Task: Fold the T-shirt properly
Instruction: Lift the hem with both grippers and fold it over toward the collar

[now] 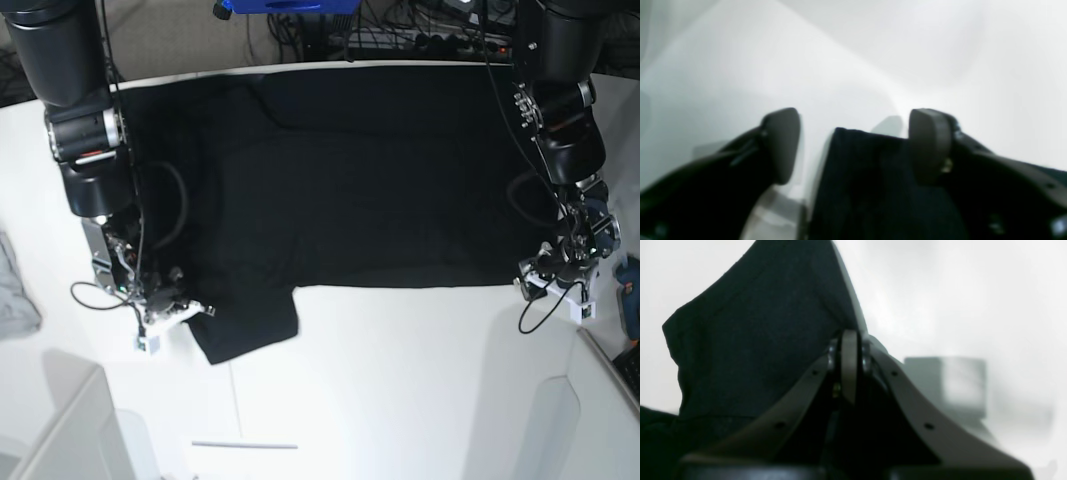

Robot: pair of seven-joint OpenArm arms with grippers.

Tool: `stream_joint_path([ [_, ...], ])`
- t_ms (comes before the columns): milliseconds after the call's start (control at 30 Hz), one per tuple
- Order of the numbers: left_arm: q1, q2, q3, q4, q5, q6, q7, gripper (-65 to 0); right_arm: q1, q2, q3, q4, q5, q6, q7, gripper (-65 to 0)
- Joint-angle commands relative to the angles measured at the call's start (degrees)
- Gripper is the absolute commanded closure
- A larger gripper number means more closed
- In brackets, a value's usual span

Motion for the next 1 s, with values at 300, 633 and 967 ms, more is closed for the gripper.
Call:
stream_joint_path([
  [300, 1.1, 0.2, 0.1, 0.2, -0.6, -0.8, 3.3, 0.0, 1.4, 0.6, 0.3, 0.4, -0.2, -0.1, -0.3, 0.0],
  [633, 5.8, 0.1, 0.1, 8.1, -0.7, -0.9, 3.4, 0.0, 1.4, 2.0, 0.2, 0.5, -0.3, -0.1, -0.2, 0.0],
  [967, 11.8, 0.7, -0.7, 23.1, -6.5, -4.7, 11.4, 0.0, -4.2, 4.4, 0.3, 14.1, -0.2, -0.5, -0.2, 0.0],
])
